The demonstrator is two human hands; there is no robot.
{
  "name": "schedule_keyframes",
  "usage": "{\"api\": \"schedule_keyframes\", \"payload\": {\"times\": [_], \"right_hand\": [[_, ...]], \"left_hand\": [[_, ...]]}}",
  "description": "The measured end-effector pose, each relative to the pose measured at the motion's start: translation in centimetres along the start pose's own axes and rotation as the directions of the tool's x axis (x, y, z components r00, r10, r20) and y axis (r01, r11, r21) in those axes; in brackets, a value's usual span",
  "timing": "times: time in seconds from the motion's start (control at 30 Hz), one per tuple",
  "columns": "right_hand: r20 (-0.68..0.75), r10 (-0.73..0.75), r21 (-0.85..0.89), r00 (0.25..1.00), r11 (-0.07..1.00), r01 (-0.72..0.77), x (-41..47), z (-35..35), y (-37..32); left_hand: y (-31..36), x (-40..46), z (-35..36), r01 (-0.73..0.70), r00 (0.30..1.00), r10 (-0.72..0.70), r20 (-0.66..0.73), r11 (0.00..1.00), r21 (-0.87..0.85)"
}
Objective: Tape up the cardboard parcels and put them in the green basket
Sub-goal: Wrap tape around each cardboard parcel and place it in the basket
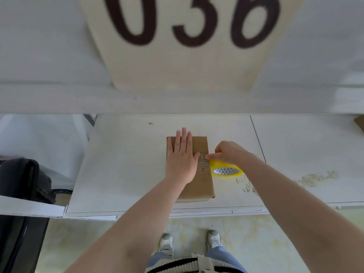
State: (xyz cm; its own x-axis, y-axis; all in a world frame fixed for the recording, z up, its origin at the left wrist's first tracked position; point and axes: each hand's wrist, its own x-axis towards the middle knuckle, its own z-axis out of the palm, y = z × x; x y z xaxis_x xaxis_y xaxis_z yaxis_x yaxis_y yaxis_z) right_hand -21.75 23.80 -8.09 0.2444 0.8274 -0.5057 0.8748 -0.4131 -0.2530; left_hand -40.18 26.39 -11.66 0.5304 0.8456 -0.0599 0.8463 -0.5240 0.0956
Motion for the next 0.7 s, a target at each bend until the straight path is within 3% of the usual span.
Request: {"api": "schedule_keyframes", "payload": {"times": [0.2,0.33,0.5,0.6,0.7], "right_hand": [[0.009,0.007,0.018,1.000,1.000,-0.007,-0.3,0.2,0.2],[0.007,0.014,0.023,1.000,1.000,-0.014,-0.4,0.1,0.2],[0.016,0.010,0.024,1.000,1.000,-0.010,-0.6,0.1,-0.1],[0.010,0.013,0.020,1.000,1.000,-0.013,-0.7,-0.1,0.1],[0.003,0.004,0.005,1.000,1.000,-0.004,-0.7,-0.4,0.3]], "left_hand": [[-0.5,0.1,-0.5,0.005,1.000,-0.006,0.031,1.000,0.011],[-2.7,-0.6,-0.8,0.107,0.993,-0.109,0.051,0.993,0.051],[-4.8,-1.8,-1.0,0.210,0.972,-0.207,0.110,0.977,-0.022],[-3.7,-1.4,-1.8,0.163,0.986,-0.162,0.040,0.986,-0.025],[-0.8,-0.3,-2.9,0.015,0.992,-0.033,-0.120,0.989,-0.144]]}}
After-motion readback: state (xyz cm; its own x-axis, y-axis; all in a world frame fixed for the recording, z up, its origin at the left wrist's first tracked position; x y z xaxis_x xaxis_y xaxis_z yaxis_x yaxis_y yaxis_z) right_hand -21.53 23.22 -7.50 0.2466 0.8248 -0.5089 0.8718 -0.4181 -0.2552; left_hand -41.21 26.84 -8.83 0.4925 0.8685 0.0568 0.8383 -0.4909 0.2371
